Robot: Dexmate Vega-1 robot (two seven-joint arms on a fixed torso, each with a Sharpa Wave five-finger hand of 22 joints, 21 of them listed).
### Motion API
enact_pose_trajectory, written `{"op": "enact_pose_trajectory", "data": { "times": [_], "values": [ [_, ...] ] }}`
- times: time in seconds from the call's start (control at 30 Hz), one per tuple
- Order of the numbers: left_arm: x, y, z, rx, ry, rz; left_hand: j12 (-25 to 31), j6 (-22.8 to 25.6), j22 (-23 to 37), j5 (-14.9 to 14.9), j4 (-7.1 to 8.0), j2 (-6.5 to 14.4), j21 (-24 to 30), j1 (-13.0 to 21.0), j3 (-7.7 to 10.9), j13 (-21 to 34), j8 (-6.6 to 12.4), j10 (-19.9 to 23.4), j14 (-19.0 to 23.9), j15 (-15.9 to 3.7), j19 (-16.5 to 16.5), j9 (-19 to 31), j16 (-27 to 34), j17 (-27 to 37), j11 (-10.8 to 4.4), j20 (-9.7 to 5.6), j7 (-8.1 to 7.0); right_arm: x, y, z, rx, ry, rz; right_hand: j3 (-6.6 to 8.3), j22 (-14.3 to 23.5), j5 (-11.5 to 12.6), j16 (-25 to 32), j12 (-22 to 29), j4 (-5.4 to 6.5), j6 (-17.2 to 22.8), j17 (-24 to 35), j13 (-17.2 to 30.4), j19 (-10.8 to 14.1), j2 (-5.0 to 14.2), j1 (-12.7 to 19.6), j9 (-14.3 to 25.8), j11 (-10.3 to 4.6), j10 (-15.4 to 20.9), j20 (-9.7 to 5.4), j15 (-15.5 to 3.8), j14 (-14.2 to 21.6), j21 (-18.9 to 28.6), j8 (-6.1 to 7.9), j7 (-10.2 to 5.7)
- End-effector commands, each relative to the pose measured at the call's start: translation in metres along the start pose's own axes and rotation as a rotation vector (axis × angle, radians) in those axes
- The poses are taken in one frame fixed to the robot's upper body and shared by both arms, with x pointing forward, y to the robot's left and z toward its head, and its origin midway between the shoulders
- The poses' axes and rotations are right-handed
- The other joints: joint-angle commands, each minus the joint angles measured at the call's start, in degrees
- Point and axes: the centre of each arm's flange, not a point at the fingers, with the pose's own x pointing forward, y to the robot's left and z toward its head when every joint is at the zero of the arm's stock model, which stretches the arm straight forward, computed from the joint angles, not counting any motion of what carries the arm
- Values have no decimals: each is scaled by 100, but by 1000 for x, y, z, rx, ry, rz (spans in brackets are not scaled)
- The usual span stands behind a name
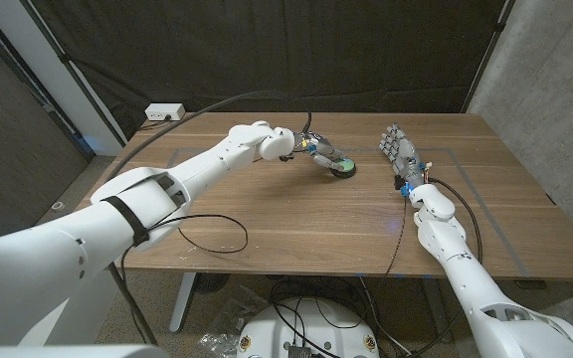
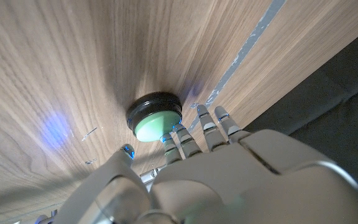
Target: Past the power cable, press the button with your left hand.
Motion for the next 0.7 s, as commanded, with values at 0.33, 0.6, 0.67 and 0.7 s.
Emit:
{"op": "enact_pose_trajectory", "data": {
  "times": [0.33,0.6,0.67,0.7],
  "values": [
    [2,-11,-1,64,23,-32,16,4011,18,66,5,-83,-91,-81,-90,150,198,2514,39,-625,2,10,-12,15,452,-18,1348,0,0,-4,12,-22,-40,-7,13,-7,22,-6,59,-48,30,12,19,-13,-122,15,-7,8,14,-5,91,16,-17,-3],
    [-19,3,-2,80,44,180,-437,2327,36,239,-31,-90,-375,-151,-197,172,-666,915,-484,-558,-113,41,-339,38,333,55,955,-3,0,-2,8,-26,-36,-11,14,-10,17,-9,68,-53,30,12,20,-20,-142,15,7,4,17,3,89,14,-14,-12],
    [-26,6,-2,81,50,235,-435,1932,43,261,-35,-82,-437,-149,-212,178,-728,548,-682,-507,-163,52,-352,43,392,63,794,-3,0,-2,8,-27,-35,-11,14,-11,18,-10,69,-48,29,12,20,-22,-145,15,4,2,18,2,92,14,-11,-12],
    [-29,8,-1,83,57,265,-430,1797,45,266,-37,-77,-456,-145,-213,182,-743,446,-752,-497,-180,56,-355,45,428,76,706,-4,0,-2,7,-28,-35,-12,14,-11,18,-10,70,-46,29,12,20,-23,-148,15,4,3,19,-1,93,13,-10,-16]
  ]
}}
